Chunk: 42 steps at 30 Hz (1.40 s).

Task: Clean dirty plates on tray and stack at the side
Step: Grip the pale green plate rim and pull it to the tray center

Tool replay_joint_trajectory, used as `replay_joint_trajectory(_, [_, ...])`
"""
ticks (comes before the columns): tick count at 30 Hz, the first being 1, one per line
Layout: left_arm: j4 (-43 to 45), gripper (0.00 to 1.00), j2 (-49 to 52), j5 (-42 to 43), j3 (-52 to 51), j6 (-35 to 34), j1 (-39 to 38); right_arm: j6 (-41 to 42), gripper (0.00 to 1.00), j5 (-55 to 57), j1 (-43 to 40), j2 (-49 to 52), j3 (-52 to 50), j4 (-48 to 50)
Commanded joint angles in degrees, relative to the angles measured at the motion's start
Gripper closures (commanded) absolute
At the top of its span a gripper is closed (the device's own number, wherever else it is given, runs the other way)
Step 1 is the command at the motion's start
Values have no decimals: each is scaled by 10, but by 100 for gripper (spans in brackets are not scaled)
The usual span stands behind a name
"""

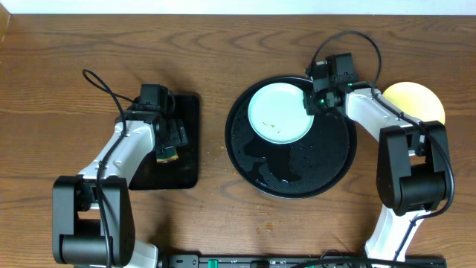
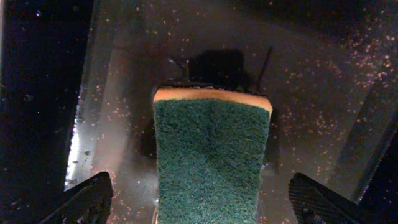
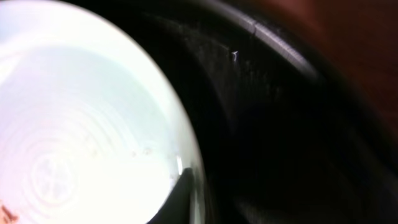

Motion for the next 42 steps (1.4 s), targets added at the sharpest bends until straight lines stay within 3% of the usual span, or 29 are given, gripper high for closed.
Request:
replay_joint_trajectory(1, [-1,10,0,-9,0,3,2,0,99,-13,2,-12,3,-26])
replay_joint_trajectory(4, [-1,10,0,-9,0,3,2,25,99,-13,-3,-41,3,-63])
replay_joint_trajectory(10, [-1,10,0,-9,0,3,2,165,99,25,-8,-150,3,-220])
replay_joint_trajectory(16, [-1,10,0,-9,0,3,2,274,99,82,-8,-186,2,-336])
replay_joint_trajectory(22, [-1,10,0,-9,0,3,2,323,99,82,3,-186,-25,-329])
replay_joint_trajectory(29, [-1,10,0,-9,0,3,2,457,99,83,3,-186,-91,-225])
replay_joint_trajectory(34, [-1,10,0,-9,0,3,2,439,97,81,2,-186,-137,-164])
replay_joint_trajectory(37, [-1,10,0,-9,0,3,2,353,82,81,1,-188,-136,-158])
replay_joint_trajectory(40, [-1,10,0,-9,0,3,2,250,74,61,1,-188,-119,-161])
replay_joint_trajectory(42, [-1,10,0,-10,0,3,2,167,58,31,1,-188,-110,-160])
